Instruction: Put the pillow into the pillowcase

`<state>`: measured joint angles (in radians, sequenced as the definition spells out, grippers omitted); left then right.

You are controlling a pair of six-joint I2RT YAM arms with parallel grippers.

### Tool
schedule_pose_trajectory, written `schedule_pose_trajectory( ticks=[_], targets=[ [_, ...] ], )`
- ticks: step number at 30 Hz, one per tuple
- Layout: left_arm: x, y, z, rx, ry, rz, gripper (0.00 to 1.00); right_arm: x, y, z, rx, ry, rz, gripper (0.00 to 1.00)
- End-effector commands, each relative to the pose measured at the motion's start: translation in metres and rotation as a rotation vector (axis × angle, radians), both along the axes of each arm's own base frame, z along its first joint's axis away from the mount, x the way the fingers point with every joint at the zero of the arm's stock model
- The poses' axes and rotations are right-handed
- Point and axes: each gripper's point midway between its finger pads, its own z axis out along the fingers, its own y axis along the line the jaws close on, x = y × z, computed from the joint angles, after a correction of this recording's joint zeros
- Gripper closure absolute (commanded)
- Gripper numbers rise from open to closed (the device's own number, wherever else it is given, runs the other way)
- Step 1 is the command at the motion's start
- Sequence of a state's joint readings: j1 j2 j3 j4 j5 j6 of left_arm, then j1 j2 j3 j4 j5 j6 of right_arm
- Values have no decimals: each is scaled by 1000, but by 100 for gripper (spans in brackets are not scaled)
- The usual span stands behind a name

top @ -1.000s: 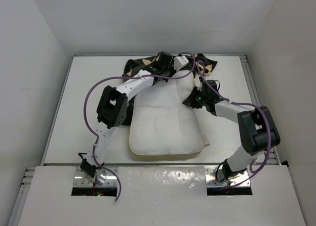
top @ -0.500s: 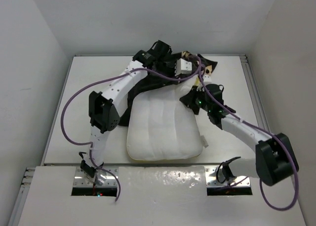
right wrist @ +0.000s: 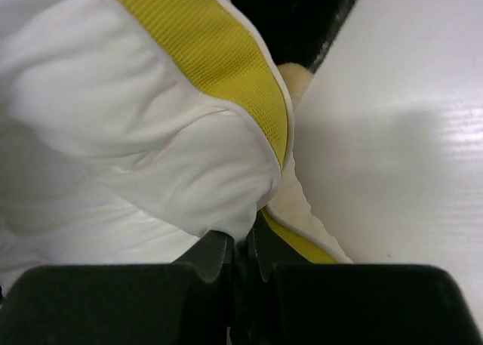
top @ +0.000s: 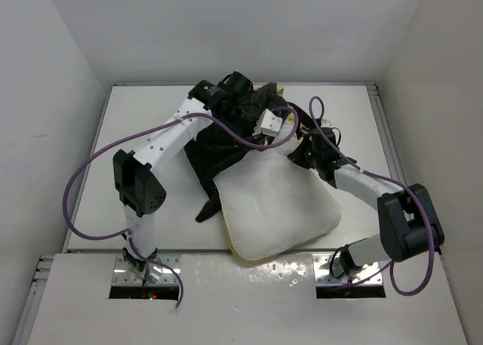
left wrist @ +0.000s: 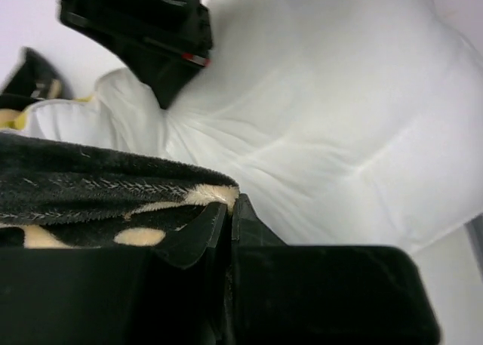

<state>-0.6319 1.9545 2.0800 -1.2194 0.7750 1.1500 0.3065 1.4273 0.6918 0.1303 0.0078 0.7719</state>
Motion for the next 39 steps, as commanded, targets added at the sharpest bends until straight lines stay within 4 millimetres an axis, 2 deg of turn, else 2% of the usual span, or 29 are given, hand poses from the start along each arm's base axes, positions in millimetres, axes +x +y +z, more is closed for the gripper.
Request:
schedule_pose_trajectory(
  ticks=[1, 2, 3, 5, 6, 8, 9, 10, 11, 12, 14, 15, 17, 18, 19, 20, 21, 22, 23, 26, 29, 30, 32, 34, 35, 36, 37, 39],
  targets=[
    [-48, 0, 4, -16, 133, -41, 100, 11, -6, 9, 28, -17, -93, 100],
    [-38, 6, 6, -33, 103, -9, 100, 1, 5, 3, 20, -6, -47, 100],
    [-37, 17, -16, 21, 149, 54, 100, -6, 15, 2, 10, -15, 19, 100],
    [-13, 26, -28, 40, 96, 156, 100, -24, 30, -6, -11, -14, 111, 100],
    [-5, 41, -45, 119, 90, 258, 100, -33, 45, -2, -17, -39, 191, 100],
    [20, 51, -50, 137, 28, 387, 100, -59, 72, -3, -9, -57, 345, 100],
    [27, 59, -57, 163, 24, 438, 100, -66, 79, 3, -4, -80, 388, 100],
    [41, 69, -57, 177, -3, 515, 100, -76, 87, 5, 4, -92, 438, 100],
    [47, 74, -57, 183, -14, 550, 99, -83, 94, 7, 7, -104, 478, 100],
    [54, 79, -52, 184, -27, 598, 95, -93, 105, 15, 16, -134, 531, 100],
    [61, 79, -43, 162, -47, 624, 76, -105, 116, 20, 40, -153, 590, 100],
    [64, 76, -35, 145, -59, 631, 59, -110, 123, 25, 52, -171, 615, 99],
    [65, 68, -27, 126, -84, 626, 49, -112, 128, 29, 60, -179, 630, 87],
    [70, 65, -26, 131, -105, 636, 40, -113, 126, 27, 66, -159, 620, 57],
    [69, 56, -27, 130, -120, 622, 38, -112, 124, 25, 68, -153, 606, 40],
    [72, 52, -32, 145, -135, 621, 36, -105, 117, 26, 91, -139, 555, 15],
    [72, 48, -35, 150, -142, 612, 36, -101, 112, 25, 109, -131, 518, 10],
    [73, 39, -37, 141, -152, 600, 36, -102, 105, 22, 127, -123, 487, 8],
    [76, 34, -44, 149, -150, 599, 36, -94, 94, 22, 167, -109, 415, 8],
    [82, 14, -48, 108, -108, 592, 36, -81, 68, 23, 215, -104, 281, 12],
    [90, -2, -57, 80, -65, 591, 35, -70, 48, 21, 217, -101, 185, 39],
    [94, -8, -59, 69, -69, 589, 35, -68, 45, 23, 221, -105, 174, 56],
    [102, -11, -75, 87, -72, 597, 35, -61, 41, 27, 225, -122, 164, 67],
    [113, -12, -90, 103, -81, 636, 37, -55, 41, 33, 223, -140, 162, 63],
    [118, -9, -95, 121, -91, 657, 45, -50, 41, 36, 223, -149, 160, 60],
    [120, -7, -105, 144, -84, 666, 50, -47, 42, 39, 224, -155, 158, 48],
    [123, -8, -102, 144, -91, 671, 61, -44, 41, 41, 228, -163, 151, 43],
    [119, -6, -106, 162, -63, 666, 69, -38, 45, 38, 242, -155, 151, 33]
  ],
)
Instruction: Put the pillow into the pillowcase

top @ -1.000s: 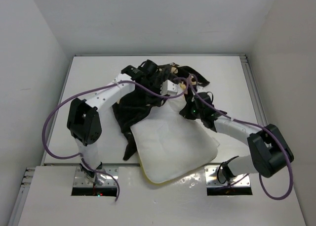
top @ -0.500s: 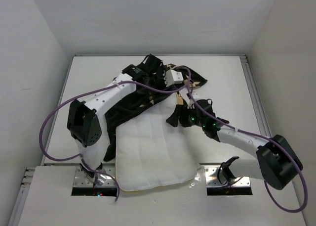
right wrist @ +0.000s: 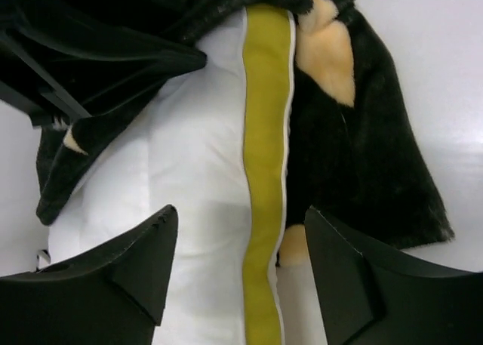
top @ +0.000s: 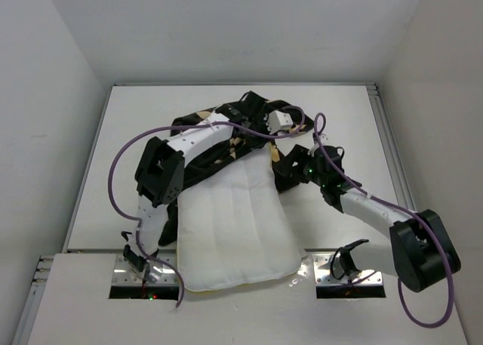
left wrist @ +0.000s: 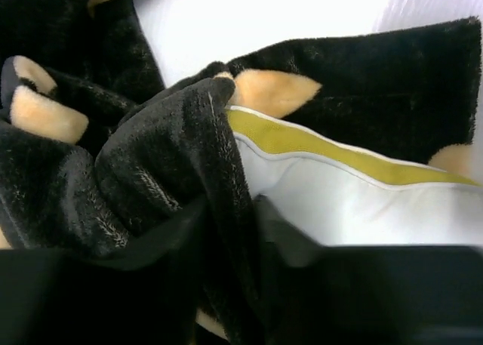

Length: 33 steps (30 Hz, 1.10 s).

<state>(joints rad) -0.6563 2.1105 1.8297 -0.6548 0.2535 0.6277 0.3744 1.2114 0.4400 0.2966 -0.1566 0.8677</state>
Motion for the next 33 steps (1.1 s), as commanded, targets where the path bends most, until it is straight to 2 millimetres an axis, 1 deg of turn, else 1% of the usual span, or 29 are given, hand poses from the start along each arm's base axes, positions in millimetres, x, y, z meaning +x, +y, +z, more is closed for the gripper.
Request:
schedule_pose_trajectory(
  ticks=[1, 2, 3, 4, 5, 6, 7, 8, 9, 10, 11, 13, 14, 15, 18, 19, 20, 21, 23, 24, 25, 26, 27, 28, 29, 30, 31, 32, 33],
  targets=[
    [11, -7, 27, -44, -45, 20, 75, 29, 11, 31, 66, -102, -8, 32],
    [7, -10, 32, -62, -34, 4, 89, 31, 15, 29, 78, -92, 2, 32],
    [4, -11, 39, -77, -34, 1, 94, 36, 20, 19, 78, -59, 13, 32],
    [0, -15, 44, -100, -25, -10, 100, 40, 26, 20, 103, -57, 29, 34],
    [-3, -17, 50, -116, -23, -15, 100, 43, 31, 18, 114, -48, 36, 35],
    [-6, -19, 62, -142, -29, -25, 100, 49, 36, 8, 118, -20, 38, 37],
    [-11, -23, 68, -169, -13, -38, 100, 58, 40, 11, 139, -22, 26, 41],
    [-14, -26, 75, -189, -11, -46, 100, 59, 41, 2, 140, 6, 14, 42],
    [-16, -28, 87, -212, -19, -59, 100, 67, 44, -4, 144, 20, 9, 43],
    [-19, -31, 93, -228, -15, -75, 100, 72, 48, -1, 160, 12, 9, 44],
    [-22, -33, 96, -234, -20, -84, 100, 75, 52, 1, 170, 4, 19, 50],
    [-25, -34, 101, -238, -24, -91, 100, 83, 64, 8, 186, -18, 49, 69],
    [-26, -34, 102, -240, -27, -98, 100, 84, 69, 12, 190, -29, 68, 80],
    [-26, -35, 105, -244, -32, -99, 100, 86, 76, 19, 189, -44, 91, 100],
    [-22, -34, 112, -247, -54, -91, 100, 78, 80, 29, 182, -66, 123, 100],
    [-19, -35, 120, -256, -71, -86, 100, 77, 80, 49, 199, -127, 133, 100],
    [-19, -36, 125, -264, -76, -92, 100, 73, 80, 56, 210, -157, 138, 100],
    [-20, -37, 128, -268, -75, -95, 100, 62, 80, 54, 218, -167, 149, 100],
    [-29, -45, 144, -315, -62, -140, 100, 56, 82, 89, 281, -292, 165, 100],
    [-35, -48, 151, -335, -56, -162, 100, 49, 80, 89, 300, -308, 167, 100],
    [-46, -55, 159, -374, -33, -212, 100, 49, 80, 113, 355, -392, 163, 100],
    [-56, -57, 165, -389, -14, -248, 100, 46, 77, 117, 371, -414, 153, 100],
    [-68, -59, 174, -405, -21, -313, 100, 46, 76, 129, 396, -451, 144, 100],
    [-91, -60, 175, -422, 38, -390, 100, 50, 73, 142, 414, -498, 122, 100],
    [-100, -60, 185, -430, 28, -434, 100, 52, 70, 149, 417, -519, 107, 100],
    [-108, -61, 188, -419, 7, -486, 100, 55, 67, 153, 411, -539, 83, 100],
    [-118, -63, 188, -400, 6, -511, 100, 64, 57, 157, 405, -558, 9, 100],
    [-126, -58, 187, -372, 15, -519, 100, 68, 52, 160, 399, -575, -29, 100],
    [-133, -58, 186, -352, 0, -549, 100, 76, 42, 165, 400, -598, -101, 100]
  ],
)
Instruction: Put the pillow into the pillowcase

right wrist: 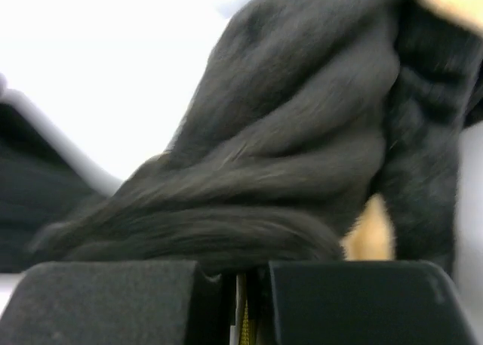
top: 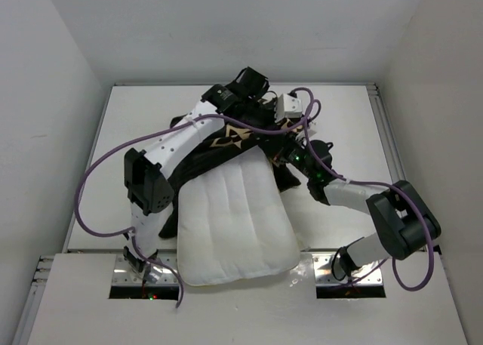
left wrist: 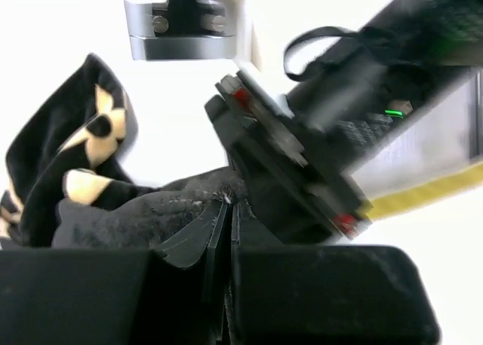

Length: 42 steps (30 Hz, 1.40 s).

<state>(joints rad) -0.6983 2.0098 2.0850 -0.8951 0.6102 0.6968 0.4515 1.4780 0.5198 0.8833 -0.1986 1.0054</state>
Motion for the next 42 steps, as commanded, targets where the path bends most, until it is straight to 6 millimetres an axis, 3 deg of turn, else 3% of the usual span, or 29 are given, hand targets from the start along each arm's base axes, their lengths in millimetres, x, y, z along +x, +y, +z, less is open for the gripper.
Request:
schedule_pose_trajectory(
  ticks=[1, 5, 7, 8, 9, 10, 11, 12, 13, 15, 17, 18, 21, 23, 25, 27, 28, 30, 31, 32, 33, 34, 36, 37, 42],
  targets=[
    [-73, -7, 51, -72, -34, -238, 100, 30, -29, 98, 168, -289, -229, 100],
    [-104, 3, 60, -97, -5, -340, 100, 52, -57, 96, 209, -256, -410, 100],
    [-115, 5, 64, -110, 1, -376, 100, 63, -81, 80, 224, -202, -540, 100],
    [-117, 6, 64, -108, 1, -382, 100, 65, -85, 76, 249, -174, -561, 100],
    [-115, 7, 55, -90, 4, -374, 100, 69, -87, 59, 216, -122, -574, 100],
    [-113, 8, 52, -81, -4, -362, 100, 73, -87, 58, 201, -100, -573, 95],
    [-106, 10, 44, -49, -1, -318, 100, 71, -83, 28, 80, -8, -545, 85],
    [-99, 9, 32, -34, 1, -290, 100, 74, -78, 36, 38, 0, -526, 77],
    [-94, 11, 29, -27, 17, -243, 100, 62, -74, 3, -124, 101, -477, 59],
    [-68, 13, 18, -5, -29, -135, 100, 54, -66, -3, -238, 144, -398, 37],
    [-49, 21, -3, 48, -48, -25, 100, 29, -66, -22, -358, 199, -295, 22],
    [-45, 23, -10, 67, -50, -5, 100, 19, -68, -32, -393, 222, -265, 21],
    [-38, 28, -26, 107, -52, 33, 87, -13, -83, -47, -499, 276, -170, 20],
    [-38, 28, -26, 111, -53, 39, 77, -35, -99, -53, -566, 322, -142, 24],
    [-36, 29, -25, 111, -61, 47, 67, -52, -104, -53, -583, 318, -82, 51],
    [-35, 29, -23, 110, -65, 54, 59, -68, -111, -59, -586, 347, -53, 93],
    [-35, 30, -22, 112, -67, 58, 53, -72, -115, -53, -575, 330, -66, 96],
    [-35, 32, -17, 117, -72, 63, 50, -73, -132, -58, -572, 345, -141, 91],
    [-34, 36, -14, 120, -71, 80, 50, -71, -138, -57, -556, 350, -176, 77],
    [-33, 41, -10, 131, -69, 97, 57, -68, -143, -57, -552, 355, -198, 71],
    [-32, 48, -2, 126, -74, 113, 100, -63, -152, -57, -539, 367, -223, 66],
    [-27, 59, 1, 130, -74, 144, 100, -60, -155, -58, -537, 385, -221, 60],
    [-33, 85, 2, 156, -60, 167, 100, -48, -167, -69, -544, 446, -225, 59],
    [-26, 106, 1, 177, -67, 208, 100, -45, -171, -74, -546, 474, -226, 59],
    [-39, 208, -41, 353, -76, 368, 100, -33, -187, -117, -592, 608, -211, 58]
  ],
)
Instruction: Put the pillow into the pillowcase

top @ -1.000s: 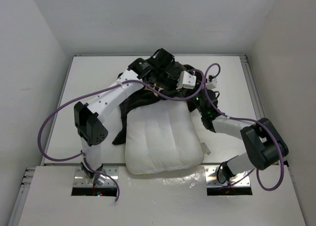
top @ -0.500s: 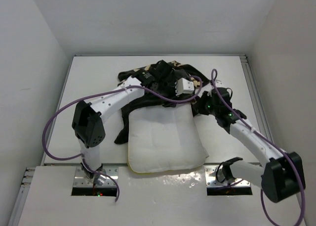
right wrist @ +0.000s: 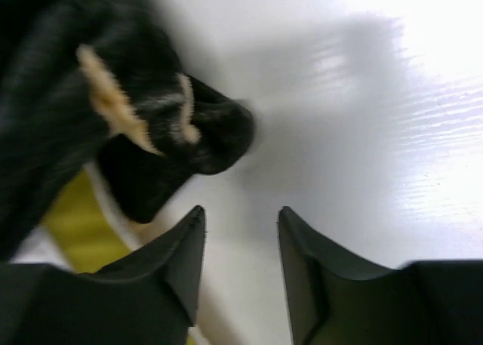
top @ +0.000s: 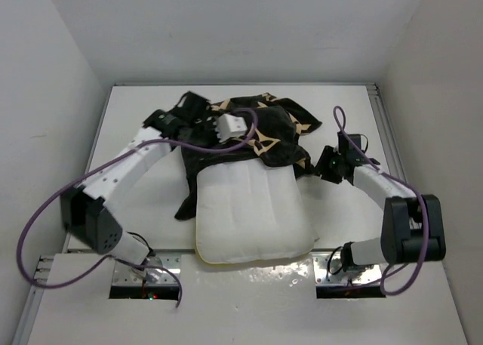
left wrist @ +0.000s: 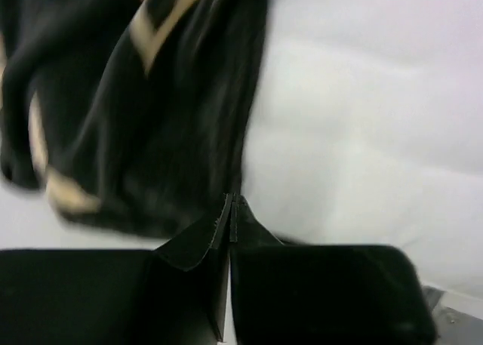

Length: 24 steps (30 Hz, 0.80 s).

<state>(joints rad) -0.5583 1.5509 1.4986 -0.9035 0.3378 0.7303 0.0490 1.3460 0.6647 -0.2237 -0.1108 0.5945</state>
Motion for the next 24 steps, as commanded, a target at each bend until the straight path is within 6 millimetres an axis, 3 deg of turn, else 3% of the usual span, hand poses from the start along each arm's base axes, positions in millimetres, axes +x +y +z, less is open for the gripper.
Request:
schedule_pose_trajectory(
  ticks=[1, 2, 3, 4, 5, 6, 7, 8, 13, 17, 18, 20, 21, 22, 23, 24],
  targets=[
    [-19, 77, -27, 156, 0, 115, 97, 11, 8, -5, 7, -11, 77, 55],
    [-27, 87, -38, 172, 25, 126, 88, 12, 9, -9, 11, -19, 80, 53],
    [-34, 95, -49, 187, 48, 129, 61, 11, 14, -14, 15, -23, 92, 49],
    [-47, 105, -70, 195, 97, 141, 50, 23, 17, -9, 18, -86, 93, 46],
    [-52, 110, -77, 188, 102, 151, 41, 19, 17, -15, 11, -86, 91, 43],
    [-55, 113, -85, 176, 121, 175, 31, 29, 20, -12, 14, -136, 89, 37],
    [-67, 115, -103, 175, 169, 173, 28, 30, 20, -15, 9, -136, 85, 34],
    [-64, 114, -111, 161, 171, 186, 23, 33, 20, -16, 2, -140, 75, 30],
    [-62, 125, -156, 191, 256, 282, 19, 45, 24, -30, 8, -96, 59, 27],
    [-68, 121, -185, 143, 336, 319, 0, 50, 34, -46, 85, -79, -21, 27],
    [-68, 119, -189, 132, 339, 317, 0, 54, 40, -45, 106, -99, -20, 28],
    [-70, 116, -199, 120, 355, 299, 1, 46, 51, -52, 133, -94, -13, 39],
    [-71, 116, -200, 125, 354, 267, 9, 51, 56, -48, 160, -127, -26, 48],
    [-82, 113, -205, 126, 415, 232, 17, 45, 62, -50, 175, -127, -14, 70],
    [-79, 109, -201, 117, 421, 183, 43, 44, 67, -48, 203, -125, -13, 84],
    [-95, 104, -201, 100, 515, 144, 53, 36, 79, -46, 256, -96, 32, 95]
  ],
)
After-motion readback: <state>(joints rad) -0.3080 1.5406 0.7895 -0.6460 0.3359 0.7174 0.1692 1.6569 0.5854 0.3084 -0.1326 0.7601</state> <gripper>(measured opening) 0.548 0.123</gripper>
